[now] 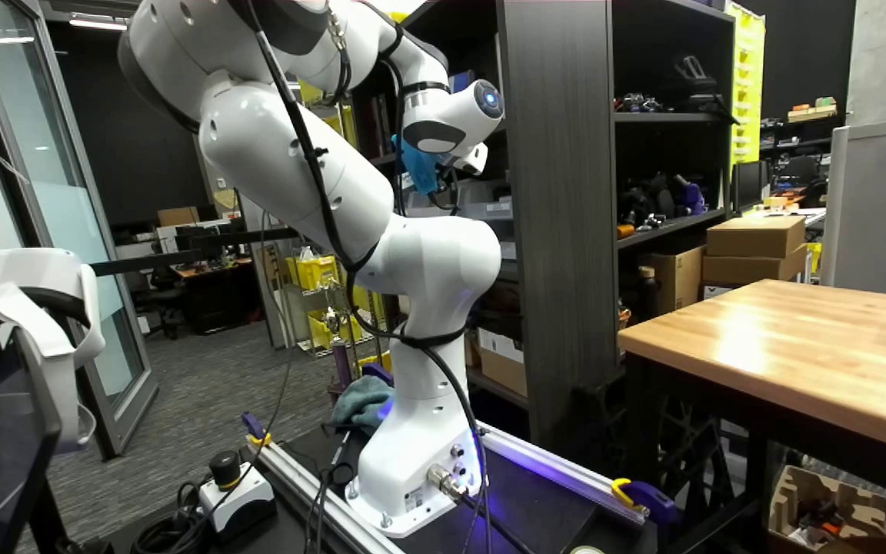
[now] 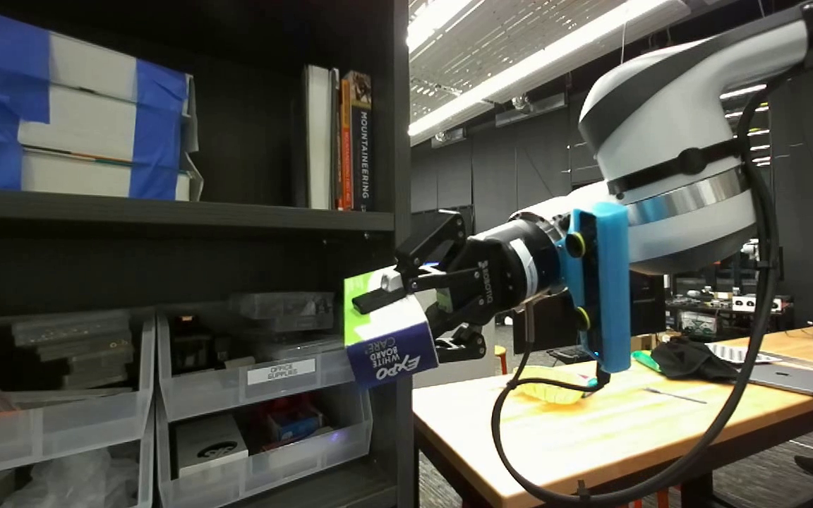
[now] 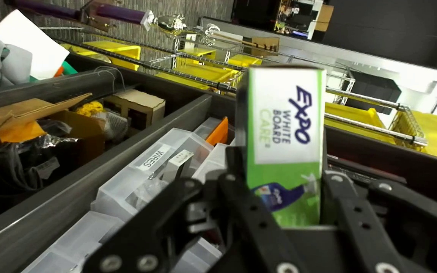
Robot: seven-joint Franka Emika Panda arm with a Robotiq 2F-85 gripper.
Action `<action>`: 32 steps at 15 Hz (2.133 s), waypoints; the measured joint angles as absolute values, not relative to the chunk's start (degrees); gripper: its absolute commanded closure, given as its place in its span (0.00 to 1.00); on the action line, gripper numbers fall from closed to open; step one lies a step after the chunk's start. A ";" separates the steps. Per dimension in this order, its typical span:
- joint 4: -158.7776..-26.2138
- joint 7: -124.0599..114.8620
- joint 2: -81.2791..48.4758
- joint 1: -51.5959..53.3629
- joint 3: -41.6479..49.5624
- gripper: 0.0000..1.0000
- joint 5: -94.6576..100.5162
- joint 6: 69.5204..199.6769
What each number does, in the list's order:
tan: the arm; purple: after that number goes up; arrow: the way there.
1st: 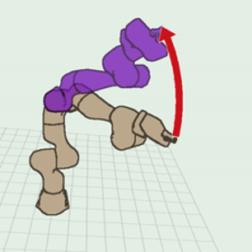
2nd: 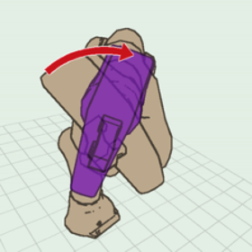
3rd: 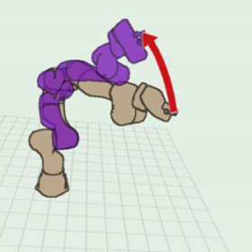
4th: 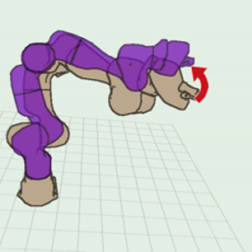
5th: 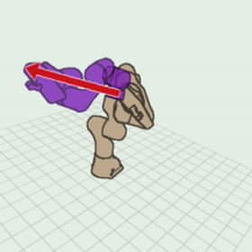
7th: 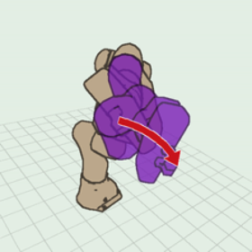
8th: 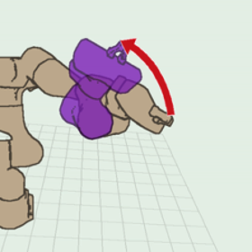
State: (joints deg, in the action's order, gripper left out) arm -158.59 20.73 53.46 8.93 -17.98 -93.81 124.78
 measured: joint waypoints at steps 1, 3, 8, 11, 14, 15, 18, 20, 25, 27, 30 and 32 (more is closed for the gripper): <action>-158.59 21.00 53.79 8.99 -18.74 0.87 -95.16 125.18; -158.58 21.46 54.60 9.06 -19.94 0.87 -97.41 125.88; -158.61 23.65 57.56 9.11 -21.40 0.87 -102.90 127.03; -158.64 26.14 59.20 8.90 -21.49 0.87 -105.73 127.10; -158.47 28.96 59.95 8.08 -21.63 0.87 -108.57 127.11; -158.18 29.95 60.00 7.61 -21.87 0.87 -109.67 127.11; -156.61 32.89 59.98 5.38 -23.56 0.87 -113.83 127.22; -154.83 34.90 59.63 3.31 -25.37 0.87 -117.50 127.82; -150.08 39.53 57.60 -1.90 -29.97 0.87 -124.85 129.30; -148.77 41.85 56.74 -3.39 -31.39 0.87 -127.30 129.85; -147.34 46.72 55.56 -5.49 -33.43 0.87 -131.83 131.23; -146.47 50.64 54.88 -7.14 -34.73 0.87 -135.47 132.28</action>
State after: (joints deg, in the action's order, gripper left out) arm -146.47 50.64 54.88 -7.14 -34.73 -135.47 132.28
